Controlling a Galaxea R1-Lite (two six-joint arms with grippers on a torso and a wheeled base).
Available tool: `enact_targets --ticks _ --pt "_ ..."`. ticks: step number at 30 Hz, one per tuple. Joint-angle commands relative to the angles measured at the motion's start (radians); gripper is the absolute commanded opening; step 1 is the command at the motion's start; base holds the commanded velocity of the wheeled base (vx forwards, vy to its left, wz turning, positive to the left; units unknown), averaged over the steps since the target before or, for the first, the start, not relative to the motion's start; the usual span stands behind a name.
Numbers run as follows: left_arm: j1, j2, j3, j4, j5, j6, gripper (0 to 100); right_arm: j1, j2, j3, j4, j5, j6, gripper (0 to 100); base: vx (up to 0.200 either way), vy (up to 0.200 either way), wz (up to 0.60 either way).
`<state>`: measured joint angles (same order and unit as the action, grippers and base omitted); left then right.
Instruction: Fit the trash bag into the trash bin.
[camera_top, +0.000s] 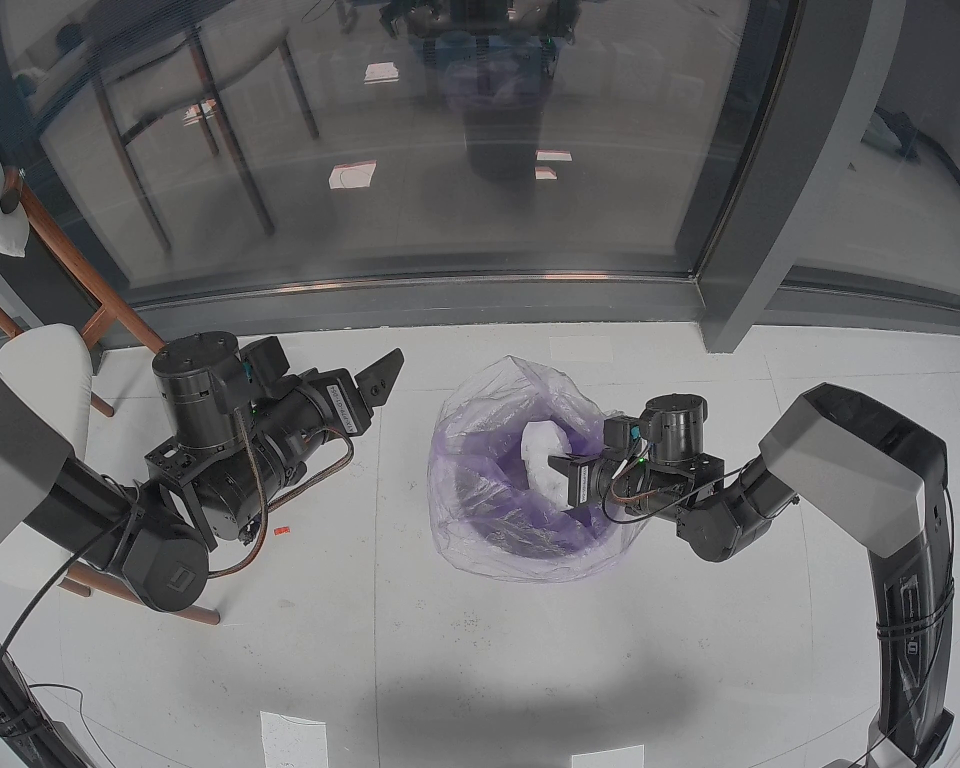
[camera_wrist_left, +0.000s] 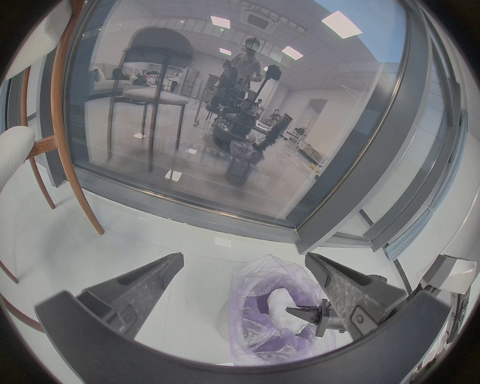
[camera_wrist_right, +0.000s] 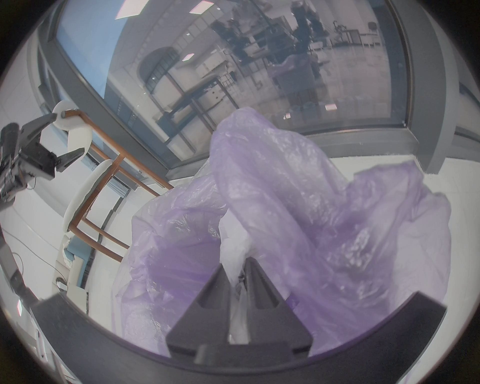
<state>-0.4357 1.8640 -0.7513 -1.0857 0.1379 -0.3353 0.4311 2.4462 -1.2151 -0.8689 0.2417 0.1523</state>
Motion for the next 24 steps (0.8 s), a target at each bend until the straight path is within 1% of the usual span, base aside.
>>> enact_targets --ticks 1,2,6,10,11,13,15,17,19,21,23,24 --pt "0.0 0.003 0.0 0.0 0.002 -0.001 100 -0.002 0.007 0.011 0.005 0.001 -0.004 0 0.0 0.0 0.0" --pt "0.0 0.003 0.0 0.0 0.002 -0.001 100 0.0 0.005 0.011 0.004 0.001 -0.002 100 0.0 0.0 0.0" --pt "0.0 0.0 -0.002 0.0 0.0 -0.001 100 0.0 -0.015 0.017 -0.007 0.002 0.006 100 0.0 0.0 0.0" --pt "0.003 -0.013 0.0 -0.002 0.002 -0.004 100 -0.006 -0.119 0.019 0.007 0.007 0.01 100 0.0 0.0 0.0" --pt "0.003 -0.013 0.0 -0.002 0.002 -0.004 100 -0.006 -0.119 0.019 0.007 0.007 0.01 100 0.0 0.0 0.0" --pt "0.038 -0.08 0.001 -0.02 -0.001 -0.008 100 -0.014 -0.248 0.016 0.008 0.016 0.016 100 0.0 0.0 0.0" --pt "0.051 -0.112 0.009 -0.039 -0.001 -0.017 100 -0.018 -0.314 0.019 0.008 0.019 0.039 100 0.0 0.0 0.0" --pt "0.058 -0.158 0.035 -0.042 0.003 -0.044 100 -0.025 -0.408 0.029 0.008 0.018 0.093 100 0.0 0.0 0.0" --pt "0.083 -0.223 0.061 -0.04 0.011 -0.057 100 -0.026 -0.507 0.06 0.01 0.007 0.145 100 0.0 0.0 0.0" --pt "0.121 -0.301 0.107 -0.04 0.02 -0.07 100 -0.035 -0.63 0.12 0.011 -0.004 0.17 100 0.0 0.0 0.0" --pt "0.164 -0.362 0.162 -0.042 0.02 -0.091 100 -0.049 -0.737 0.193 0.01 -0.032 0.167 100 0.0 0.0 0.0" --pt "0.198 -0.417 0.202 -0.045 0.02 -0.108 100 -0.055 -0.8 0.247 0.01 -0.048 0.162 100 0.0 0.0 0.0"
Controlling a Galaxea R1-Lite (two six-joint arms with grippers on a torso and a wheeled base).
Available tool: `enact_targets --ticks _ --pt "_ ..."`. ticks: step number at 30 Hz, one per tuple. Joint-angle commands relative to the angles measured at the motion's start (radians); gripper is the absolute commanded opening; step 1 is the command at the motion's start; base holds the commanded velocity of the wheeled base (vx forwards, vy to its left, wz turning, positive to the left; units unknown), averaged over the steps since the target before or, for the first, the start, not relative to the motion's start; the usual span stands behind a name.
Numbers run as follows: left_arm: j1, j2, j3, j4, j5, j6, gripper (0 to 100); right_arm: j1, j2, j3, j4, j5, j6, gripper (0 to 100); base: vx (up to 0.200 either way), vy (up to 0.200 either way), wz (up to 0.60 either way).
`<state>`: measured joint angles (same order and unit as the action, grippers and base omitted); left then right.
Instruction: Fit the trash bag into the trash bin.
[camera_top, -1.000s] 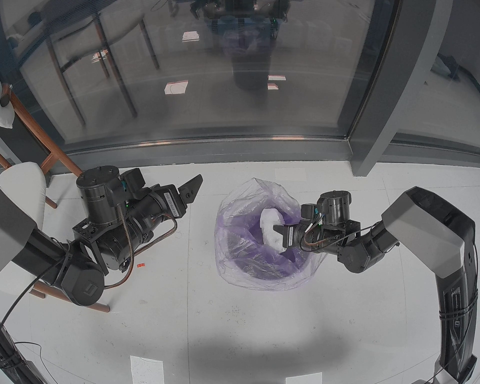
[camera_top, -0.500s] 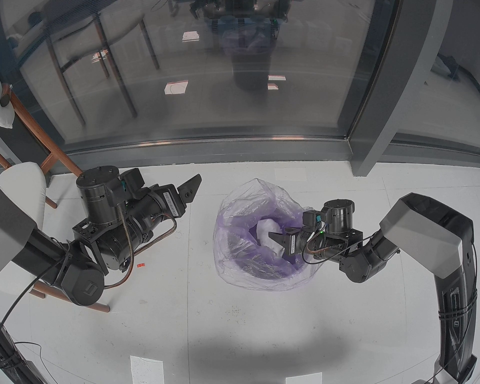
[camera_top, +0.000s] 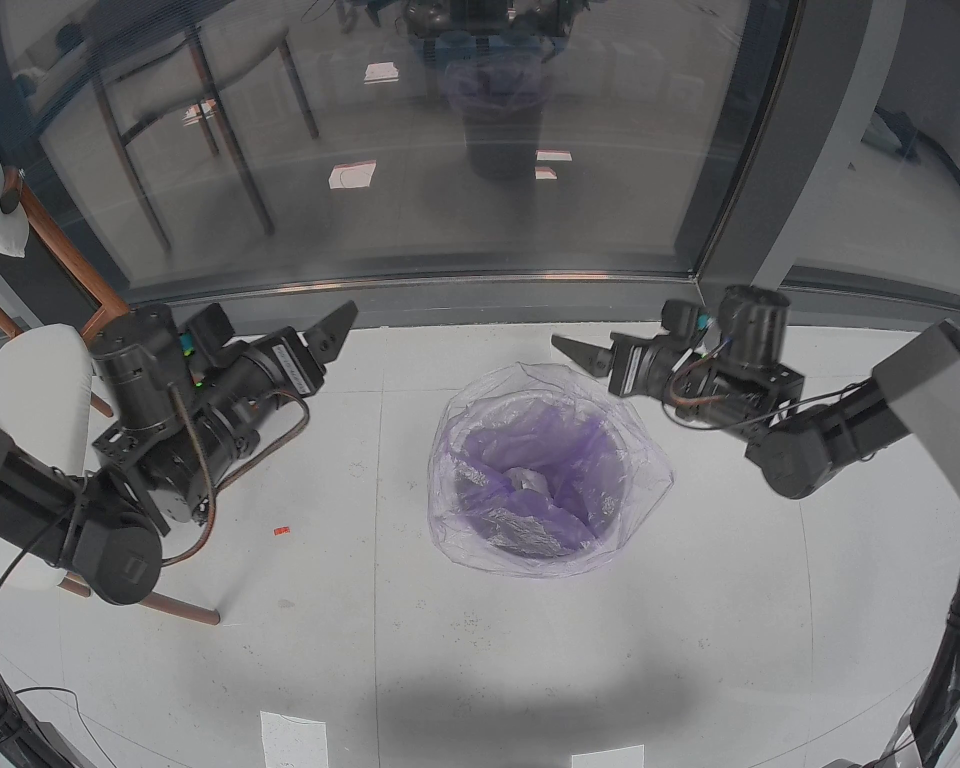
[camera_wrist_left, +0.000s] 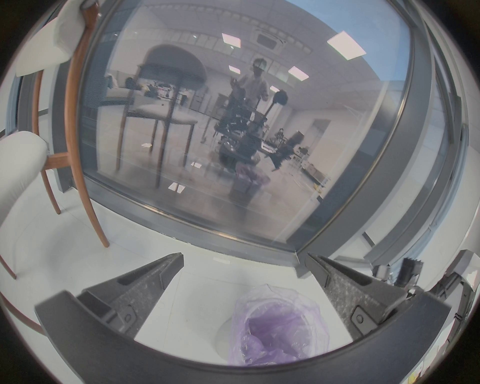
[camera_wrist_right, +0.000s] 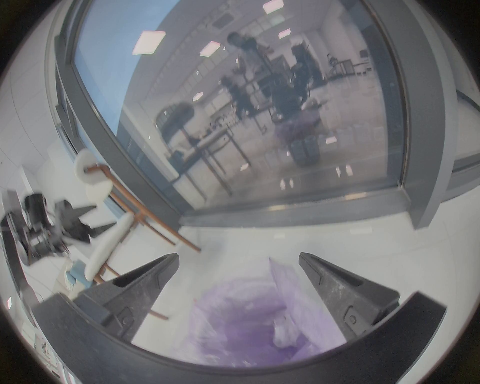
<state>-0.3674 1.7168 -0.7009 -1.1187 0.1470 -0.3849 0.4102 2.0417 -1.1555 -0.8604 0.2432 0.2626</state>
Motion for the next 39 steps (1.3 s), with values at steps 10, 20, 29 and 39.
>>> enact_targets --ticks 10,20,29,39 --pt "0.372 -0.743 0.521 -0.006 0.02 -0.008 100 -0.217 -1.063 0.764 0.027 -0.117 -0.106 100 0.0 0.0 0.0" --pt "0.372 -0.967 0.681 0.149 0.019 0.026 100 -0.536 -1.565 1.14 0.327 -0.13 -0.275 100 0.0 0.0 0.0" --pt "0.364 -1.717 0.663 1.197 -0.129 0.307 100 -0.57 -1.922 1.142 0.817 -0.114 -0.299 100 0.0 0.0 0.0" --pt "0.364 -1.709 0.676 1.129 -0.133 0.339 100 -0.47 -1.931 1.156 0.865 -0.206 -0.273 100 0.0 0.0 0.0"
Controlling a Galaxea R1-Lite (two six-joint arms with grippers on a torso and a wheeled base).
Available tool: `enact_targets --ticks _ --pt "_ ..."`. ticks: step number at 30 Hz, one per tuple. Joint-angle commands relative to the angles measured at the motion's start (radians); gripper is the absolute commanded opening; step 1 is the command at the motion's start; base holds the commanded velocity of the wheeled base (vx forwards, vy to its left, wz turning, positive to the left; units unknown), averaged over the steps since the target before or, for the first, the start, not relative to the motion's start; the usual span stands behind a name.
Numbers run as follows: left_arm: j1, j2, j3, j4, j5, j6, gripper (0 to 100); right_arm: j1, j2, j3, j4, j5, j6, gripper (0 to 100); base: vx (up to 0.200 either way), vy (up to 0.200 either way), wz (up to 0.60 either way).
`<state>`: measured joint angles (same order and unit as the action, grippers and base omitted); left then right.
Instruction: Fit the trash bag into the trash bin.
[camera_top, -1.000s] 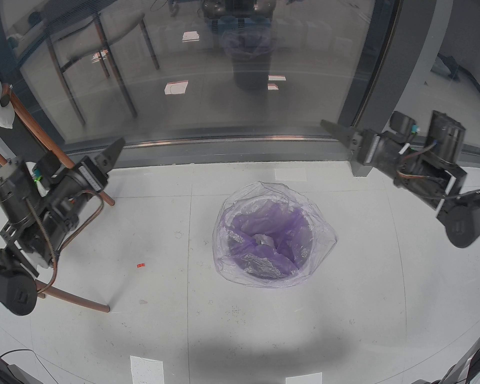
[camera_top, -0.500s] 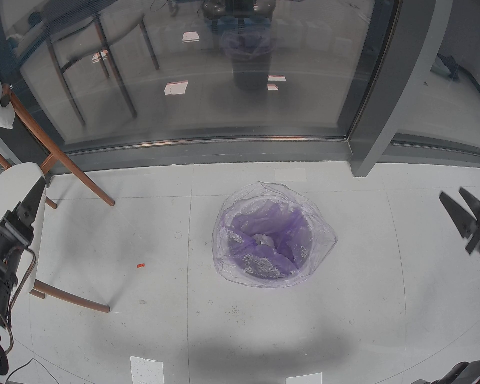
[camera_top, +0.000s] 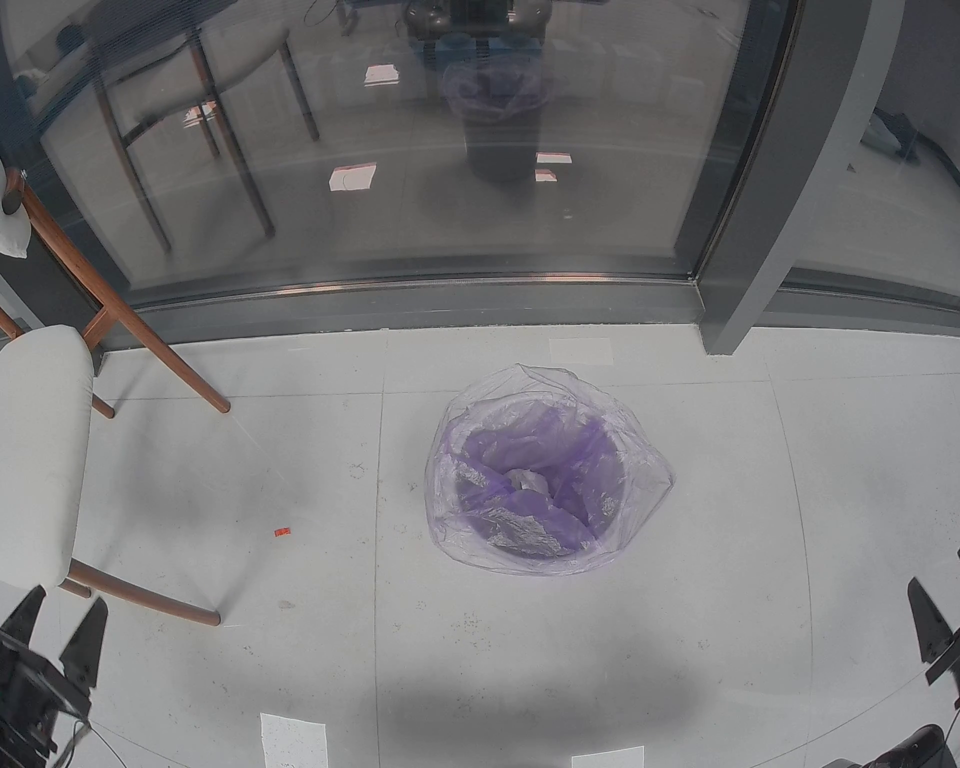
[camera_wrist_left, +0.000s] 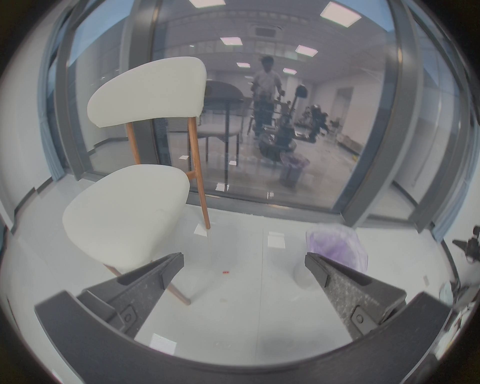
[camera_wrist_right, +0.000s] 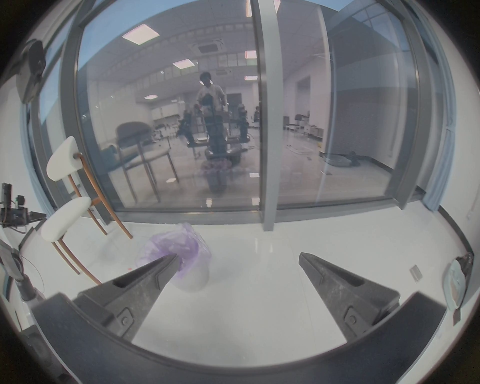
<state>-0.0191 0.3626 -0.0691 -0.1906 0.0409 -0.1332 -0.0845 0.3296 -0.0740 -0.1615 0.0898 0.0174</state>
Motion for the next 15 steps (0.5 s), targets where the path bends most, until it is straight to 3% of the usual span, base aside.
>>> enact_targets --ticks 1,2,7,11,13,15 --pt "0.016 -0.356 0.046 0.198 -0.012 0.081 100 0.052 -0.222 0.074 0.168 -0.053 -0.028 100 0.0 0.0 0.0" --pt "0.022 -0.361 0.051 0.183 0.082 0.066 100 0.172 -0.241 0.074 0.168 -0.051 -0.03 100 0.0 0.0 0.0" --pt "0.019 -0.361 0.068 0.137 0.091 0.153 100 0.077 -0.32 0.074 0.165 -0.074 -0.01 100 0.0 0.0 0.0" --pt "0.022 -0.363 0.068 0.146 0.126 0.124 100 0.088 -0.32 0.073 0.161 -0.133 0.002 100 0.0 0.0 0.0" --pt "0.022 -0.363 0.069 0.115 0.189 0.119 100 0.088 -0.319 0.073 0.161 -0.133 0.007 100 0.0 0.0 0.0" --pt "0.022 -0.363 0.069 0.117 0.205 0.112 100 0.088 -0.319 0.073 0.161 -0.133 0.007 100 0.0 0.0 0.0"
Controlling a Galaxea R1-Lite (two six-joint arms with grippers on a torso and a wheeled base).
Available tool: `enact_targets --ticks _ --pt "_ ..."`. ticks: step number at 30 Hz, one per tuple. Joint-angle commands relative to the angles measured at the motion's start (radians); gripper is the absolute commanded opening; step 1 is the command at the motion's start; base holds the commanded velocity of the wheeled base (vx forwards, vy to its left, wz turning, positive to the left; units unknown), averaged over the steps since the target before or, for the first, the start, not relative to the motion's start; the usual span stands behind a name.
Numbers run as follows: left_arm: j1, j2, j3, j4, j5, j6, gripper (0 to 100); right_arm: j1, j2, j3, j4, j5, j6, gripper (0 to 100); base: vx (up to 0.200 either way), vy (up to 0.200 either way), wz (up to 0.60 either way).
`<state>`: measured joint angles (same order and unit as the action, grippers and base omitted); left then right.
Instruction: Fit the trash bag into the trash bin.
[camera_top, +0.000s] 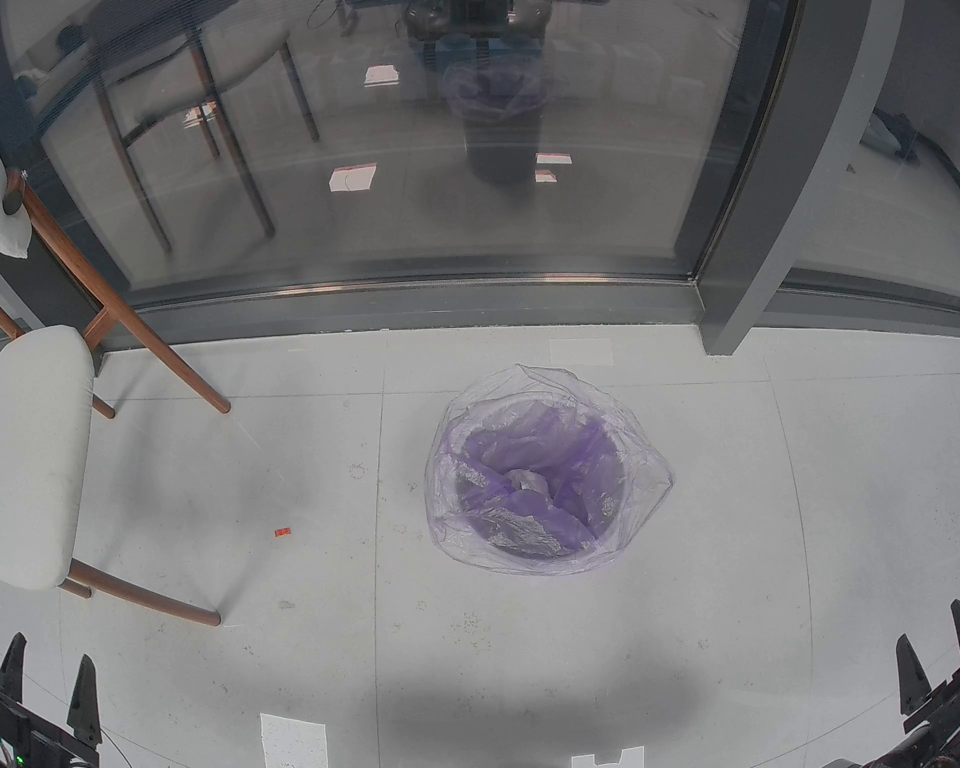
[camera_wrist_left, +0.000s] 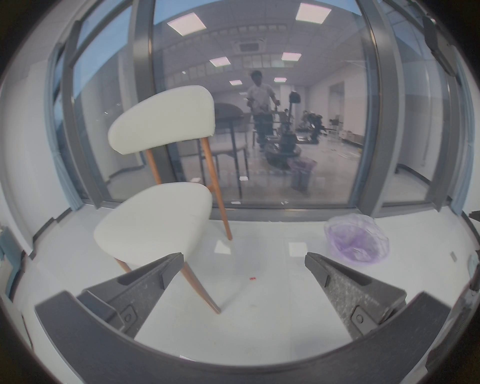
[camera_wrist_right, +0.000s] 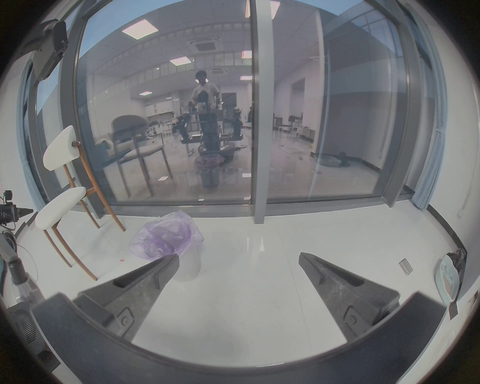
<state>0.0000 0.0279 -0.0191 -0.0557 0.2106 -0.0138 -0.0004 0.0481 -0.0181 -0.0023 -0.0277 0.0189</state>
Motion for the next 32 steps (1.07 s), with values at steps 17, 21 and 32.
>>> enact_targets --ticks 17,21,32 --pt "0.002 -0.028 0.019 0.022 -0.135 -0.018 100 0.003 -0.037 0.017 0.002 -0.015 0.006 100 0.0 0.0 0.0" --pt "0.0 -0.026 0.019 0.033 -0.132 -0.02 100 0.003 -0.037 0.017 0.004 -0.015 0.006 100 0.0 0.0 0.0" --pt "0.002 -0.028 0.019 0.048 -0.205 0.009 100 0.005 -0.037 0.017 0.004 -0.014 0.004 100 0.0 0.0 0.0"
